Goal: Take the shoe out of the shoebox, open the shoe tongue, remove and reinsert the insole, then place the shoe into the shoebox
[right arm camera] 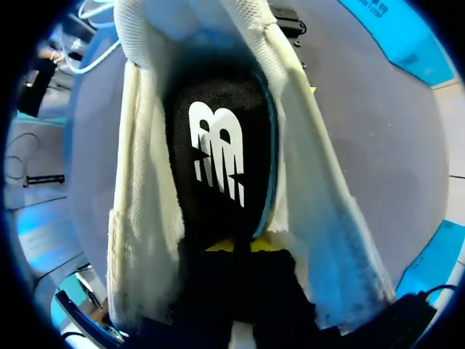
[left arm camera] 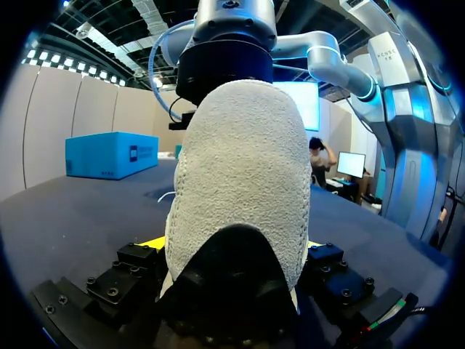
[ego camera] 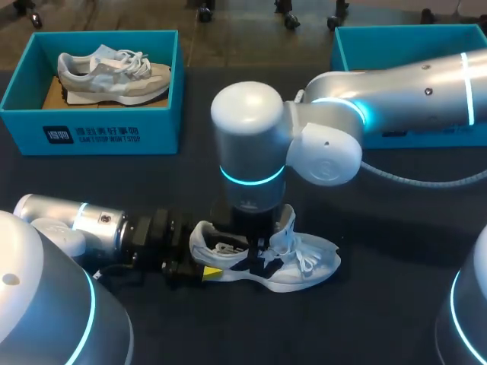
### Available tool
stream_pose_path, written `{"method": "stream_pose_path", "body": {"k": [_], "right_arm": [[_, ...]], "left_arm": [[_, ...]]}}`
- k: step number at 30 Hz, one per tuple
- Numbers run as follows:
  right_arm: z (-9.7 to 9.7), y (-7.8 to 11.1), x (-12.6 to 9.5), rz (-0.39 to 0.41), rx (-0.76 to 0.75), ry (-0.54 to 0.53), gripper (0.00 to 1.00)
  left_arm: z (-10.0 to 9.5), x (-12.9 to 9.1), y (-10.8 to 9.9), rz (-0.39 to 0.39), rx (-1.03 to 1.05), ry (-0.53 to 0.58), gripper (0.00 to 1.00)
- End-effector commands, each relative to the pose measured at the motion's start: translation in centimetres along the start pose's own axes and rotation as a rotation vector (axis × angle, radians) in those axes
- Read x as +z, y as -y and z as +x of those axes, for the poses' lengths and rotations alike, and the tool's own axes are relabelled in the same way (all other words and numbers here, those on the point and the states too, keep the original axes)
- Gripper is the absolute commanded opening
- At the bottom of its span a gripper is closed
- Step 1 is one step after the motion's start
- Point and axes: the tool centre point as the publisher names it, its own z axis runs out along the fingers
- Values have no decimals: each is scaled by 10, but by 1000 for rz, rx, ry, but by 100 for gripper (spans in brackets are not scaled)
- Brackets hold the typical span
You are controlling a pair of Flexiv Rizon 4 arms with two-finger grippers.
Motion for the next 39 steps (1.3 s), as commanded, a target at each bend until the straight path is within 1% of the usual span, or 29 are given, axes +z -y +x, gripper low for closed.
{"method": "stream_pose_path", "body": {"k": [1,6,8,12,19,20,22,26,27,28,30,35,39], "right_arm": [[8,4,24,-26,-1,-29,0],[13,10,13,-77,3,2,0],[14,13,8,-110,-1,20,0],[14,17,-3,-137,-2,54,0],[13,18,-21,-215,-43,124,0],[13,18,-24,-245,-59,143,0],[12,19,-26,-254,-65,150,0],[10,20,-31,-317,-109,181,0],[10,20,-32,-322,-117,182,0],[9,21,-33,-301,-116,175,0],[6,21,-35,-312,-139,174,0],[4,19,-46,-297,-181,202,0],[1,15,-50,-322,-225,221,0]], "left_arm": [[-1,0,2,2,-1,2,0],[-1,0,2,2,-1,2,0],[-1,0,2,2,-1,2,0],[-1,0,2,2,-1,2,0],[-1,0,2,2,-1,2,0],[-1,0,2,2,-1,2,0],[-1,0,2,2,-1,2,0],[-1,0,2,2,-1,2,0],[-1,0,2,2,-1,2,0],[-1,0,2,2,-1,2,0],[-1,0,2,2,-1,2,0],[-1,0,2,2,-1,2,0],[-1,0,2,2,-1,2,0]]}}
